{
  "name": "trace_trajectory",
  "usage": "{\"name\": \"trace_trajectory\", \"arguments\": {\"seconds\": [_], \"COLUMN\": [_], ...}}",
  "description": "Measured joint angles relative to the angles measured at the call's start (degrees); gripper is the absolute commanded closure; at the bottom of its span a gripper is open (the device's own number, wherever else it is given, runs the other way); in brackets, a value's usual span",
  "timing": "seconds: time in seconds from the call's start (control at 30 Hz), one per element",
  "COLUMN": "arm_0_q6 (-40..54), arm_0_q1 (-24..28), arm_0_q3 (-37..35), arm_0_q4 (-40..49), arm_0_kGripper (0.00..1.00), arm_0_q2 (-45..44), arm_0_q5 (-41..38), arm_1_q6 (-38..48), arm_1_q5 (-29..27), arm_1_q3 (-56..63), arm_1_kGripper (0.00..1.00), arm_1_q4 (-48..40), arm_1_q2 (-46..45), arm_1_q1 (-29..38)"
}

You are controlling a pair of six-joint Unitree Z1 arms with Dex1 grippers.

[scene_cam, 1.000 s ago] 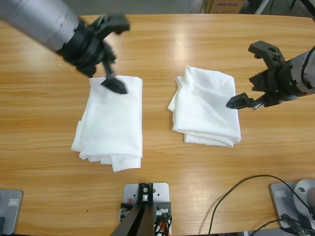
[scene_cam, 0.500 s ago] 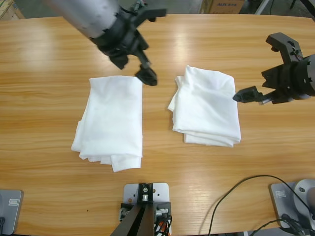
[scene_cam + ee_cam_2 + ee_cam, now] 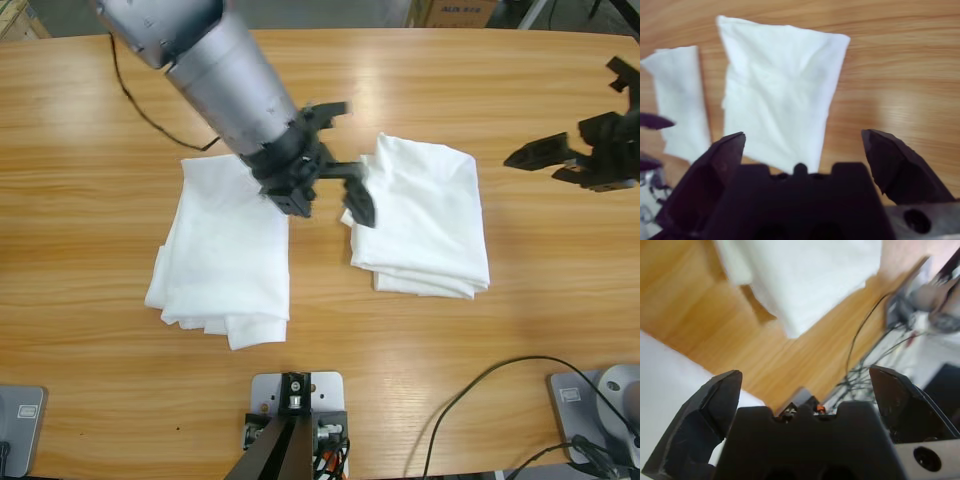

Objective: Fold clothes

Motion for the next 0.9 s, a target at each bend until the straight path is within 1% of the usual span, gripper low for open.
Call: {"name": "trace_trajectory", "arguments": {"seconds": [0.1, 0.2, 0.27, 0.43, 0.5, 0.6, 0.73, 0.77, 0.8, 0.83, 0.87, 0.9], "arm_0_q6": [-2.41, -4.1, -5.64, -11.18, -13.47, -16.66, -20.0, -20.61, -21.47, -22.53, -23.71, -25.09], "arm_0_q1": [5.35, 8.46, 8.93, 7.86, 6.94, 4.93, 3.08, 2.89, 2.74, 2.57, 2.33, 2.02], "arm_0_q3": [9.24, 15.9, 17.13, 16.81, 16.69, 16.37, 14.99, 14.57, 14.33, 14.27, 14.27, 14.19], "arm_0_q4": [-6.97, -14.66, -19.11, -26.63, -28.85, -31.53, -33.24, -33.36, -33.44, -33.5, -33.52, -33.55], "arm_0_kGripper": [0.004, 0.0, 0.0, 0.004, 0.178, 0.225, 0.226, 0.244, 0.287, 0.369, 0.428, 0.441], "arm_0_q2": [0.0, 0.01, 0.22, 1.84, 2.66, 4.17, 5.52, 5.77, 5.93, 6.01, 6.06, 6.15], "arm_0_q5": [-5.35, -7.49, -8.08, -8.08, -8.07, -7.79, -5.08, -4.63, -4.19, -3.66, -3.03, -2.46], "arm_1_q6": [-2.46, -3.64, -4.06, -5.27, -5.89, -6.51, -7.18, -7.29, -7.37, -7.42, -7.42, -7.42], "arm_1_q5": [4.73, 6.65, 7.03, 7.14, 7.14, 7.14, 7.14, 7.29, 7.68, 8.24, 9.01, 9.77], "arm_1_q3": [0.0, -0.17, -0.46, -0.96, -1.14, -1.42, -1.88, -1.92, -1.93, -1.93, -1.94, -1.99], "arm_1_kGripper": [0.087, 0.087, 0.087, 0.087, 0.087, 0.087, 0.087, 0.087, 0.087, 0.087, 0.087, 0.087], "arm_1_q4": [0.47, 0.77, 1.46, 3.38, 3.73, 3.98, 3.99, 3.99, 3.99, 3.99, 3.99, 3.99], "arm_1_q2": [-0.04, 0.15, 0.39, 1.5, 1.83, 2.49, 4.15, 4.58, 4.88, 5.07, 5.21, 5.34], "arm_1_q1": [-2.28, -3.55, -3.82, -4.19, -4.27, -4.3, -4.95, -5.4, -6.23, -7.12, -7.83, -8.59]}}
